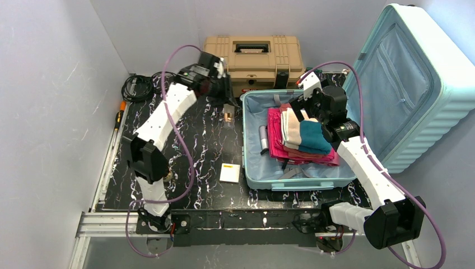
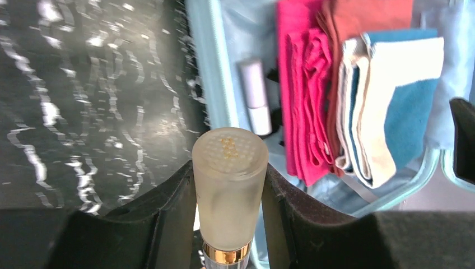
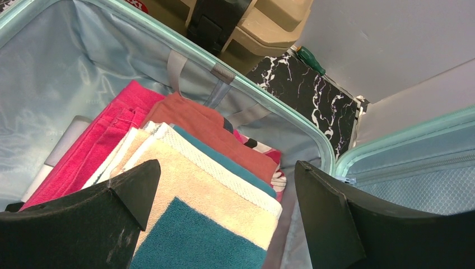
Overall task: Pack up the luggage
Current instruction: Pick up the personal item from the center of the board, then place the personal item in the luggage.
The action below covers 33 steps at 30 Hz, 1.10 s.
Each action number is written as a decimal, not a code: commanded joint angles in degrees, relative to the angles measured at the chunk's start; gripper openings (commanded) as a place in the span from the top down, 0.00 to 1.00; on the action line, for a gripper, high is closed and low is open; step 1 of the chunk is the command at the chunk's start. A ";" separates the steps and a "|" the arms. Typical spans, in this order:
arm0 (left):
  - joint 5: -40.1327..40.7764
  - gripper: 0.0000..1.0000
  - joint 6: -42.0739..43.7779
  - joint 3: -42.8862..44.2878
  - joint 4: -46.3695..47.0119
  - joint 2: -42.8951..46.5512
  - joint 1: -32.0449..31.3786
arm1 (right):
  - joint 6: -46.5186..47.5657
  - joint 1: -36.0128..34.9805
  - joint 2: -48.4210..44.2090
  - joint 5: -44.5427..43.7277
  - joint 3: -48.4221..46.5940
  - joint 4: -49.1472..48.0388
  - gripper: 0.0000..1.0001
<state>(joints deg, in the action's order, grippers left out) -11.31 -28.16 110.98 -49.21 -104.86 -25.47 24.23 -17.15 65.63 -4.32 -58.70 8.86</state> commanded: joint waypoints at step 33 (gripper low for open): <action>25.61 0.93 -13.14 9.71 3.20 -28.46 -18.15 | 0.64 0.54 -1.29 1.94 0.57 -2.27 0.02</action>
<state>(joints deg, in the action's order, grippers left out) 10.55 -41.19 119.55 -43.94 -131.90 -43.70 24.40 -16.88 65.63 -2.94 -58.28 8.84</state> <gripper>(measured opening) 0.383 0.982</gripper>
